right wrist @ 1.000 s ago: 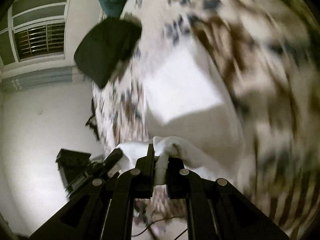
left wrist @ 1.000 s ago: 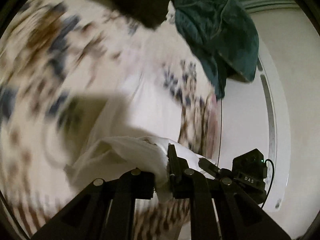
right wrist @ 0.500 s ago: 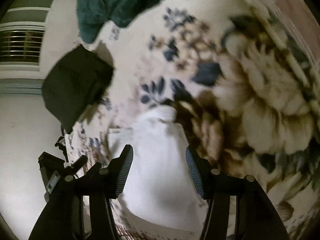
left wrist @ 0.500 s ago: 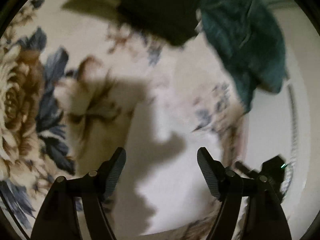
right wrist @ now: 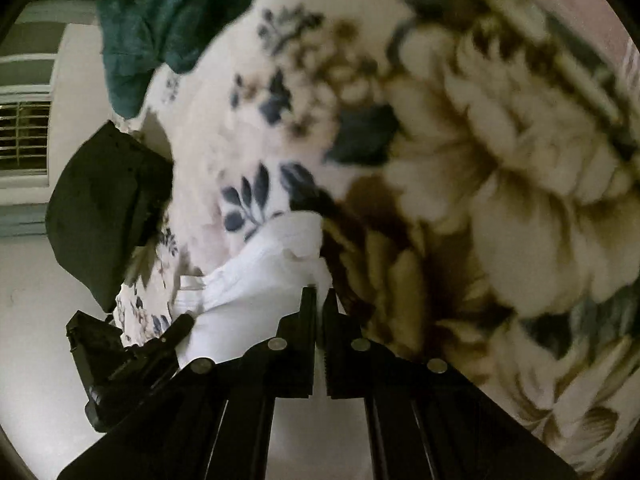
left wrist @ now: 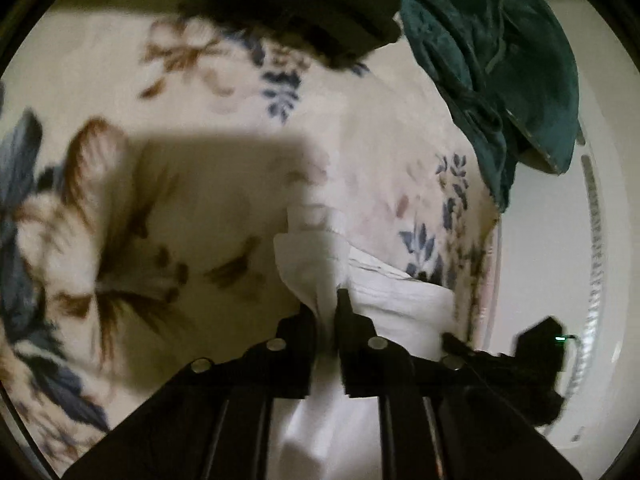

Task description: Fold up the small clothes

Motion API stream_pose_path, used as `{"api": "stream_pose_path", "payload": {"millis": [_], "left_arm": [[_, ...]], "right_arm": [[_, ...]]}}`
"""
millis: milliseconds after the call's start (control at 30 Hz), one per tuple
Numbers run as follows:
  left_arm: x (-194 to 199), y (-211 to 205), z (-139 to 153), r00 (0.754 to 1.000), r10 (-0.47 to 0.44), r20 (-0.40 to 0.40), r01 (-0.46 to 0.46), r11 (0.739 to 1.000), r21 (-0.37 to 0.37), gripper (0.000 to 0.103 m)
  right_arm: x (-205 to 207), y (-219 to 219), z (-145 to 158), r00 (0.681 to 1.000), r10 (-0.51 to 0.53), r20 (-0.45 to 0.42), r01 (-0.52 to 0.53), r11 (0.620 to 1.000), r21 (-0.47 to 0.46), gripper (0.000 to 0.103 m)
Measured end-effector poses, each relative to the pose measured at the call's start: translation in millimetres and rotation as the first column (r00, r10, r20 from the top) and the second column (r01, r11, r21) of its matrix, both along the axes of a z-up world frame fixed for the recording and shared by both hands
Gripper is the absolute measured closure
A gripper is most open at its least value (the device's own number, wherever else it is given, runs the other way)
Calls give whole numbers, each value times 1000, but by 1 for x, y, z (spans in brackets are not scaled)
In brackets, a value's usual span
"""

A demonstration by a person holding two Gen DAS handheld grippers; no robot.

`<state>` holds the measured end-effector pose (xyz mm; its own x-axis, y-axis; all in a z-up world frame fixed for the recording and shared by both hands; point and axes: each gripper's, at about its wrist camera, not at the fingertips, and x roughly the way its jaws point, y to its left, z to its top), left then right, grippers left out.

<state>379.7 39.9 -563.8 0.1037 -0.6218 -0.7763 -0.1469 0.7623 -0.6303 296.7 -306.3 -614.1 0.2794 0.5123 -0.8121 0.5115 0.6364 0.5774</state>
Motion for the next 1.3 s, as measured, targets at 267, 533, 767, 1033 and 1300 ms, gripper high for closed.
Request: {"api": "stream_pose_path", "payload": {"millis": [267, 533, 767, 1033, 1300], "left_arm": [[-56, 34, -19, 995, 10, -104, -28, 984, -174, 25], [-74, -12, -31, 992, -92, -81, 77, 981, -177, 25], [-78, -14, -5, 999, -53, 9, 54, 993, -105, 85], [-57, 16, 76, 997, 11, 79, -4, 996, -85, 85], [21, 72, 178, 969, 103, 226, -82, 992, -98, 85]], "right_arm": [[-34, -18, -16, 997, 78, 4, -76, 959, 275, 20], [-52, 21, -60, 972, 232, 45, -231, 888, 398, 19], [-51, 42, -49, 960, 269, 80, -279, 881, 382, 85], [-16, 69, 33, 928, 348, 134, -373, 878, 300, 88], [91, 118, 149, 864, 429, 265, -482, 857, 182, 88]]}}
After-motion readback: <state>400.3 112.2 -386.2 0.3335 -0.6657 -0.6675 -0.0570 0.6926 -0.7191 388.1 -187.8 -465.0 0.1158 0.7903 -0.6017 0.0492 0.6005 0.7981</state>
